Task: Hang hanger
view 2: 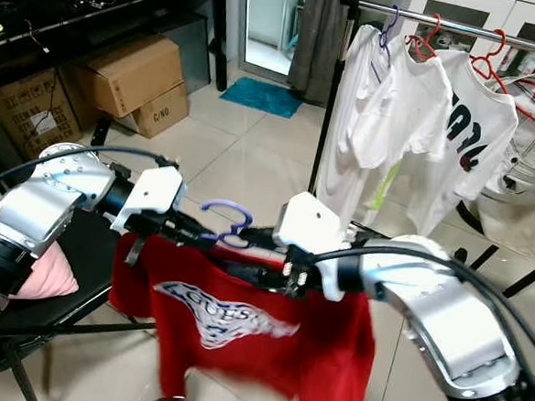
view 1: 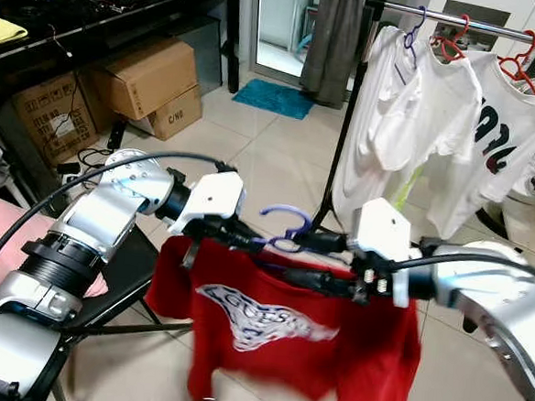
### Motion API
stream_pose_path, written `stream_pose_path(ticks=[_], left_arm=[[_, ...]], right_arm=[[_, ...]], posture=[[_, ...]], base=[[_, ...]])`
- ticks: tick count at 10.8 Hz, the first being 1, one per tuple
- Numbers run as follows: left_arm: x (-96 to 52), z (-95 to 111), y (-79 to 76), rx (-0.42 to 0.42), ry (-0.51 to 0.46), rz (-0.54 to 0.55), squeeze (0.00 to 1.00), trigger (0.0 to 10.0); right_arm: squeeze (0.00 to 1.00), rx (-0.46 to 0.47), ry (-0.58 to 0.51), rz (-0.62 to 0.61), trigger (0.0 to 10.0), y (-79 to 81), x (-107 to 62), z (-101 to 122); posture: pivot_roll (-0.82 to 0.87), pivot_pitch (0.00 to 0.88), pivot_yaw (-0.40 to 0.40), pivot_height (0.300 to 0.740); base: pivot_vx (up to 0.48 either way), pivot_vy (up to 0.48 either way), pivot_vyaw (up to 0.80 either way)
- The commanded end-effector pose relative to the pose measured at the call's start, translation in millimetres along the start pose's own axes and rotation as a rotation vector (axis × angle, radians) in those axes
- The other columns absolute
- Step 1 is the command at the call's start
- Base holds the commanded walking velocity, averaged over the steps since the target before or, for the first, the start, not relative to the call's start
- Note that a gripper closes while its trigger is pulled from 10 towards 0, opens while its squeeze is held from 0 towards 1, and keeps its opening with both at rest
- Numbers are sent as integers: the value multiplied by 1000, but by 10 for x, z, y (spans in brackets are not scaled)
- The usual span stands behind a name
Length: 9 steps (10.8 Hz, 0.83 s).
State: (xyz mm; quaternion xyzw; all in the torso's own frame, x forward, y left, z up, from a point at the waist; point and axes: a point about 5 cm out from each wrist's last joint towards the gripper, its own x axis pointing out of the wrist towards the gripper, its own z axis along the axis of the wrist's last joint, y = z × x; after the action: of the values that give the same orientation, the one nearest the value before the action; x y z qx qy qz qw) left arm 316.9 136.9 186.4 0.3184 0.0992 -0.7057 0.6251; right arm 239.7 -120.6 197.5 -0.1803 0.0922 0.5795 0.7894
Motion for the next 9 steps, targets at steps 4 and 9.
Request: stream_pose_path(ticks=[4,9], left_arm=[[33,197,46,107,-36,-35,0,0],[-17,126,53,84,-29,-3,0,0]], right_arm=[[0,79,38,-116,784,-113,31,-86],[1000,83,65,-126,10000,-175,-168,-94]], posture=[[97,17,49,740],[97,12,40,740]], base=[[0,0,0],[0,0,0]])
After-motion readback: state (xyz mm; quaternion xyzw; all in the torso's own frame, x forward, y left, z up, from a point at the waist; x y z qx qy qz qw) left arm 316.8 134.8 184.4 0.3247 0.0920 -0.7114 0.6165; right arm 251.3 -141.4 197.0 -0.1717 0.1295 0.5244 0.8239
